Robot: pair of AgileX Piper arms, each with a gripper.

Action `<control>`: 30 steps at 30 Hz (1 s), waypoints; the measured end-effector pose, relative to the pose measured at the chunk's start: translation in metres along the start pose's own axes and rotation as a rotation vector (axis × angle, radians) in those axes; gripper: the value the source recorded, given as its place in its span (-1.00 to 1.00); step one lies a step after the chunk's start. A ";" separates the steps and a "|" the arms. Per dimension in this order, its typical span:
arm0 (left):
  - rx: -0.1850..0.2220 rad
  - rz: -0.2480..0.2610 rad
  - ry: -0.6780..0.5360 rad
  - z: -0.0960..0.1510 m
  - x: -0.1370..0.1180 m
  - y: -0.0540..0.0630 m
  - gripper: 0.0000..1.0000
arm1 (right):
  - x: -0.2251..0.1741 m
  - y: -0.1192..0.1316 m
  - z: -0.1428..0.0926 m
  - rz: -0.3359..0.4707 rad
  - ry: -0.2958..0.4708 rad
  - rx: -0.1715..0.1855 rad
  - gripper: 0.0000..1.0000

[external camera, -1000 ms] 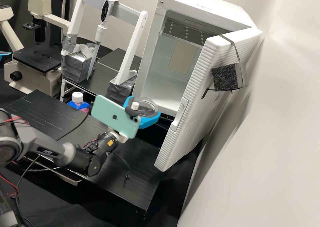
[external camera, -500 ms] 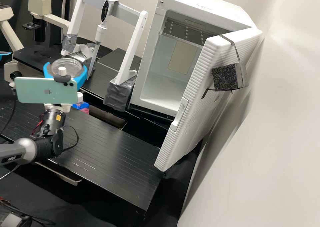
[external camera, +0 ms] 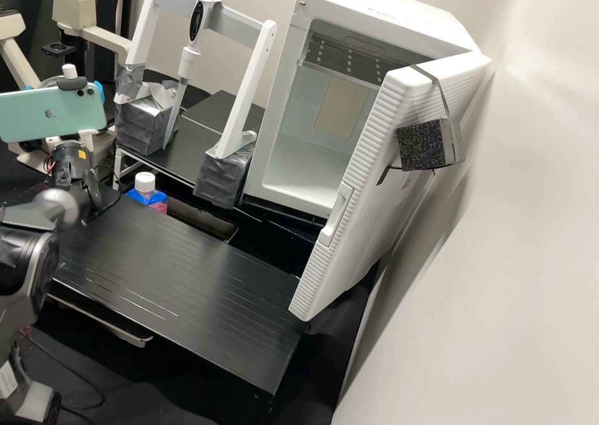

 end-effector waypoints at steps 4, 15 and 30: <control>0.000 0.000 0.000 0.000 0.000 0.000 1.00 | 0.033 -0.003 0.011 -0.040 -0.044 -0.003 -1.00; 0.000 0.000 0.000 0.000 0.000 0.000 1.00 | 0.095 -0.019 0.014 -0.113 -0.013 0.041 -1.00; 0.000 0.000 0.000 0.000 0.000 0.000 1.00 | 0.157 -0.045 0.037 -0.212 -0.107 0.052 -1.00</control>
